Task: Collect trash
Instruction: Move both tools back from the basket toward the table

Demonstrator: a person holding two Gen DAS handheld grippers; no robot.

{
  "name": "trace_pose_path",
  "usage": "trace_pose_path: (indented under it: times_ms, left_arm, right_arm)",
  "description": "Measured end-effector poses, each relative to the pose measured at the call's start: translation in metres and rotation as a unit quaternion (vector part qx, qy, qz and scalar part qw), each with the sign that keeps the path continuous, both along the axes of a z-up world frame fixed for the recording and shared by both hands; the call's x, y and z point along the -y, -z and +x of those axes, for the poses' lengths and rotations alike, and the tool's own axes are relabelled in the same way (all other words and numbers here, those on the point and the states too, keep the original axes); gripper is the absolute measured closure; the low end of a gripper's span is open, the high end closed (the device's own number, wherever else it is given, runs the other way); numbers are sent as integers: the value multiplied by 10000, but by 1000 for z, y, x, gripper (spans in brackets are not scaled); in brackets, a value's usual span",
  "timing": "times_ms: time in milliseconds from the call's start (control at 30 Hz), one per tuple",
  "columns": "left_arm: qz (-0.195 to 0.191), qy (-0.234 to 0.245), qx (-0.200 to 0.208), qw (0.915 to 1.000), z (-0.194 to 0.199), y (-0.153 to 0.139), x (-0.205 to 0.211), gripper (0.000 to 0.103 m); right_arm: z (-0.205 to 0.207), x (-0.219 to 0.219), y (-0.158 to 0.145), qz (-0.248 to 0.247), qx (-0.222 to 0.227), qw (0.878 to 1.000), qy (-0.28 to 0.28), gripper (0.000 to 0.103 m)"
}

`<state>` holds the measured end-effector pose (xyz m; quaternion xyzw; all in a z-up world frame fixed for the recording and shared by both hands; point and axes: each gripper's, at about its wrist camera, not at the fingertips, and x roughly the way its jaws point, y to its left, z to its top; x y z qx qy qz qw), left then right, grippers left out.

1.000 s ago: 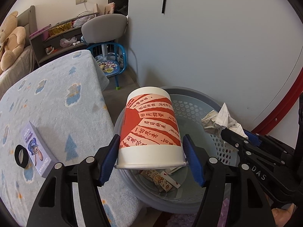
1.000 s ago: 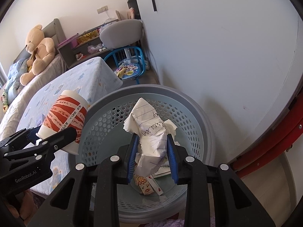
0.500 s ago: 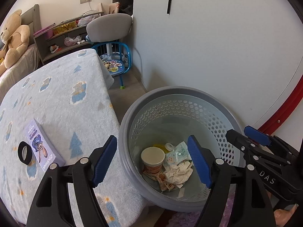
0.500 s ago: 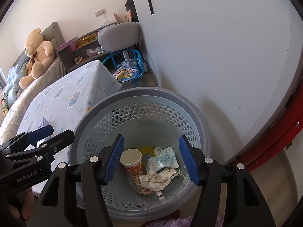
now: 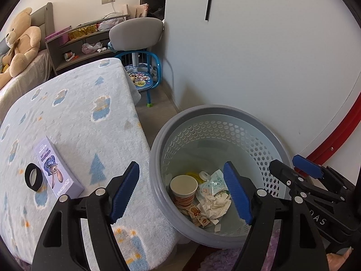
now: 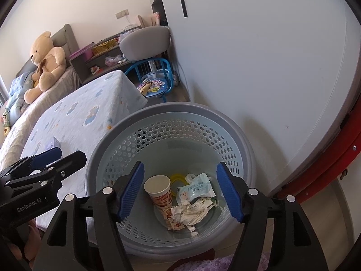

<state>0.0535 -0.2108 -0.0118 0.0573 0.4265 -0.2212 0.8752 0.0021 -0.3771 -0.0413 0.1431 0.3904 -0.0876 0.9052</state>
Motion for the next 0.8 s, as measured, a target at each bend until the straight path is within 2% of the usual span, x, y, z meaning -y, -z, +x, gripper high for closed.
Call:
trace_pose_path:
  times_ms: [367, 800]
  left_arm:
    - [-46, -381, 25, 9993, -4, -2, -36, 29]
    - [-30, -1177, 113, 9930, -6, -6, -121, 29]
  right_arm:
    - [0, -22, -4, -22, -1, 9998, -183, 27]
    - [19, -77, -13, -106, 53, 9975, -701, 17]
